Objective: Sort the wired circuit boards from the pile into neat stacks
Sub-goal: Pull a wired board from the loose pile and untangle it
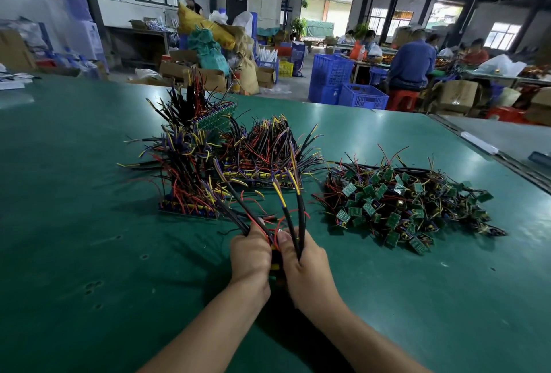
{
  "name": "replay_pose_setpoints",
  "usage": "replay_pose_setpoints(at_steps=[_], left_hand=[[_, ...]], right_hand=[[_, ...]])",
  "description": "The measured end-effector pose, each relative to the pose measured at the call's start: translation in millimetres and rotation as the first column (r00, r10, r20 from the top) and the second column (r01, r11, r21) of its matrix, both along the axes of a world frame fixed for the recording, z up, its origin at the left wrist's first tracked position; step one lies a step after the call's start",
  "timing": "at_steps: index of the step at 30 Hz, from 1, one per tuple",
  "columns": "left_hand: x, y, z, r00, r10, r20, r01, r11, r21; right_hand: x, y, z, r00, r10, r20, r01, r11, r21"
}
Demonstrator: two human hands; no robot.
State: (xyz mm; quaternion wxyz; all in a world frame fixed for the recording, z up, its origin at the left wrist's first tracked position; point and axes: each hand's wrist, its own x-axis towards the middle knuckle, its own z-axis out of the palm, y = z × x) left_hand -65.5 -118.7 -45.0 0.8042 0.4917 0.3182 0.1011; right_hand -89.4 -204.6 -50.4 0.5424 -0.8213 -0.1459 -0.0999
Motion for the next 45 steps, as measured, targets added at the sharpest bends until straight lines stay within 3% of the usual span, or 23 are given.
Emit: replay_pose_setpoints(at_steps=[8, 10, 14, 16, 19, 25, 28, 35, 38, 42, 45], left_hand=[[-1.8, 0.8, 0.4, 0.998, -0.06, 0.011, 0.061, 0.994, -0.09], [-2.7, 2.5, 2.8, 0.999, -0.014, 0.046, 0.015, 1.0, -0.021], [-4.3, 7.1, 8.8, 0.995, 0.012, 0.103, -0.041, 0.958, 0.284], [-6.3, 6.5, 9.6, 0.994, 0.013, 0.109, -0.047, 0.947, 0.319], [-9.2, 3.9, 11.0, 0.991, 0.04, 0.129, -0.076, 0.956, 0.285], [-3.6, 14.1, 15.4, 0.99, 0.135, 0.036, -0.138, 0.985, 0.1], [-1.6, 20.5, 17.9, 0.987, 0.163, -0.004, -0.161, 0.977, 0.14], [-3.1, 35.0, 6.7, 0.992, 0.122, 0.033, -0.124, 0.893, 0.432], [-1.7, 37.3, 6.5, 0.996, 0.092, 0.004, -0.079, 0.833, 0.548], [0.2, 42.7, 2.9, 0.997, 0.072, -0.015, -0.044, 0.748, 0.663], [0.7, 47.7, 1.6, 0.997, 0.067, -0.037, -0.017, 0.661, 0.75]], right_hand=[[-0.1, 4.2, -2.5, 0.997, -0.013, -0.079, 0.02, 0.996, 0.087], [0.1, 4.4, -2.7, 0.995, -0.018, -0.102, 0.031, 0.992, 0.125], [-1.8, -2.7, -1.1, 0.986, 0.023, -0.168, 0.027, 0.957, 0.288], [-1.7, -6.4, -0.8, 0.977, 0.052, -0.208, 0.024, 0.938, 0.346], [-1.4, -8.3, -0.1, 0.96, 0.126, -0.25, -0.016, 0.918, 0.397], [0.0, -10.7, 0.3, 0.889, 0.373, -0.264, -0.146, 0.779, 0.609], [4.3, -15.3, 1.9, 0.86, 0.393, -0.324, -0.092, 0.745, 0.661], [15.8, -36.7, 9.1, 0.856, 0.248, -0.453, 0.191, 0.663, 0.724], [20.1, -48.1, 17.7, 0.882, 0.215, -0.419, 0.23, 0.58, 0.782], [24.4, -64.1, 28.3, 0.926, 0.1, -0.364, 0.249, 0.563, 0.788], [29.7, -79.0, 36.5, 0.944, 0.015, -0.329, 0.278, 0.498, 0.821]])
